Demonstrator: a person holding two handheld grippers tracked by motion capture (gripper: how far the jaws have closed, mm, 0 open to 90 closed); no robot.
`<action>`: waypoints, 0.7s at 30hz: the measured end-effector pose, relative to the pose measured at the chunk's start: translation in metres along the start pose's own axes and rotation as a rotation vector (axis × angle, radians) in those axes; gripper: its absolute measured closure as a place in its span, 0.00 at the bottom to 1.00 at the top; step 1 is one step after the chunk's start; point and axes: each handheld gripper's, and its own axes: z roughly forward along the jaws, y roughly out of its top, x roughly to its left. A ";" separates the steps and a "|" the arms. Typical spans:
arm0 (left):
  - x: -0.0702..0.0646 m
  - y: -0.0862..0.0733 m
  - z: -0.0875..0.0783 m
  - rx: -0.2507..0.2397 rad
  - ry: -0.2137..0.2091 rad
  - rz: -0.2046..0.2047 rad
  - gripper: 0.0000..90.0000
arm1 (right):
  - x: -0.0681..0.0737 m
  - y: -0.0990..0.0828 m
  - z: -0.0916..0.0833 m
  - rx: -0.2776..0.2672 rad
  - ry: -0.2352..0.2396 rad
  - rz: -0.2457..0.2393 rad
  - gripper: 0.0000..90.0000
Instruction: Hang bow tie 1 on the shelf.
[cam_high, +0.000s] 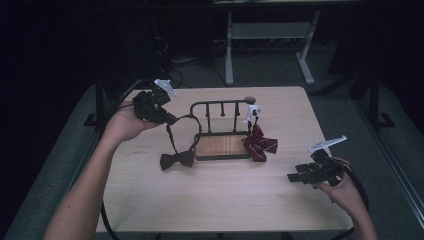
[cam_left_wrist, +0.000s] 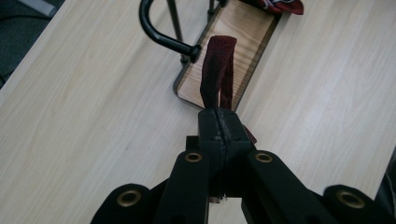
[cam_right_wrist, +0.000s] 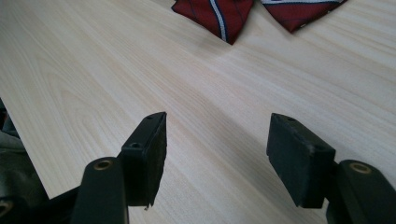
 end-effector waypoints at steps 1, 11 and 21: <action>0.002 0.001 0.000 0.002 0.002 -0.005 1.00 | 0.000 0.000 0.000 -0.002 -0.001 -0.002 0.42; 0.017 0.009 0.009 0.021 0.009 -0.030 1.00 | -0.002 -0.001 -0.002 -0.006 0.001 0.001 0.42; 0.028 0.015 0.015 0.049 0.028 -0.060 1.00 | -0.001 -0.001 -0.004 -0.008 0.001 0.002 0.42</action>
